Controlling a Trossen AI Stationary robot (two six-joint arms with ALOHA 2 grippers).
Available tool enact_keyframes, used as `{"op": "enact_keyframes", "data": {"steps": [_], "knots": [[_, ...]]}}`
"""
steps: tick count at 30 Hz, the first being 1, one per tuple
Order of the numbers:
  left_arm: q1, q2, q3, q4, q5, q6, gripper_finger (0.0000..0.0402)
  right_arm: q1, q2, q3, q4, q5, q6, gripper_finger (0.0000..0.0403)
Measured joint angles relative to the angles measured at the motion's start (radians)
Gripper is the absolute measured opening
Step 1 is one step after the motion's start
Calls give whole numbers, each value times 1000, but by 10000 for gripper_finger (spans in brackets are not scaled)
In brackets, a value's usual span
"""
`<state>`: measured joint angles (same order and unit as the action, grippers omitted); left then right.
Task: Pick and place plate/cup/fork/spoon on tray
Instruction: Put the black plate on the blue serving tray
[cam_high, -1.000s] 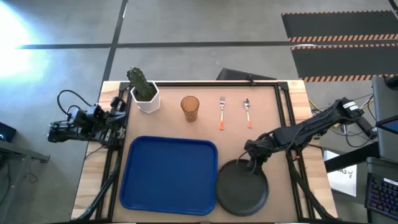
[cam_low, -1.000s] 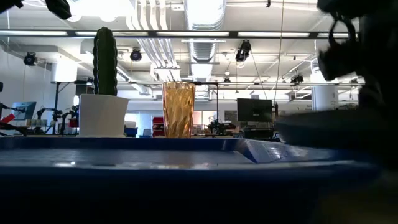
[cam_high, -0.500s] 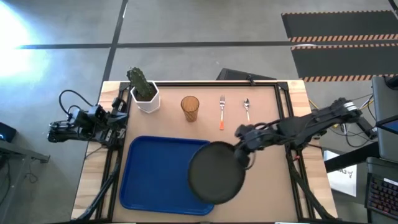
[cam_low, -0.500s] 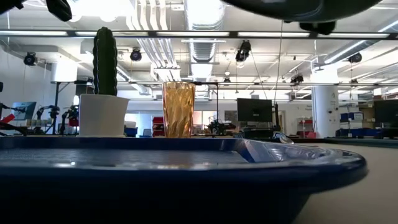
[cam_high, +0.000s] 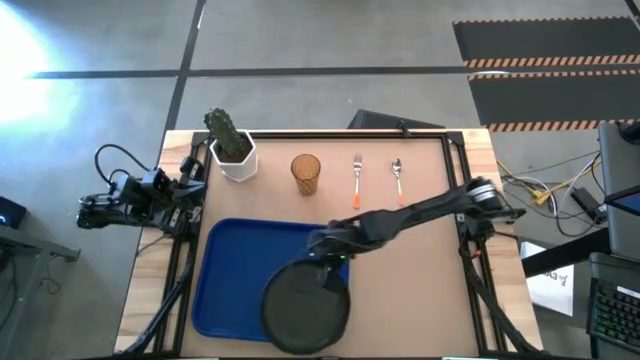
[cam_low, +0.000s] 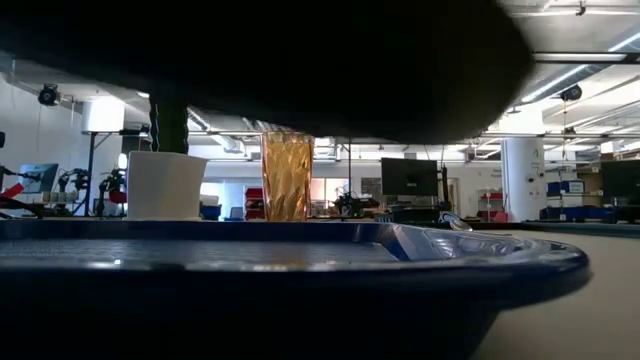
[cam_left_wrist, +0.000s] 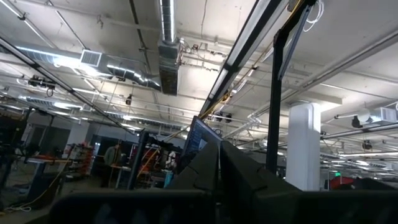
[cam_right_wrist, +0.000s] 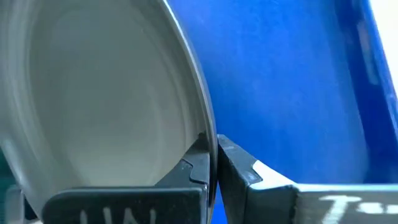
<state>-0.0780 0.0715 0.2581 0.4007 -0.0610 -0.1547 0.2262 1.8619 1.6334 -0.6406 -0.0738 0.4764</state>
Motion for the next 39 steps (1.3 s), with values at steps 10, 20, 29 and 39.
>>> {"op": "enact_keyframes", "data": {"steps": [10,20,29,39], "knots": [[0,0,0,-5,17,-76,0,-76,245,285,-173,-13,-142,8],[0,-2,2,-70,25,-76,0,-103,332,363,-202,-19,-181,8],[0,-2,2,-72,25,-76,0,-109,333,336,-123,-15,-182,8],[0,-2,1,-72,25,-76,0,-136,334,249,-3,-17,-175,8]]}}
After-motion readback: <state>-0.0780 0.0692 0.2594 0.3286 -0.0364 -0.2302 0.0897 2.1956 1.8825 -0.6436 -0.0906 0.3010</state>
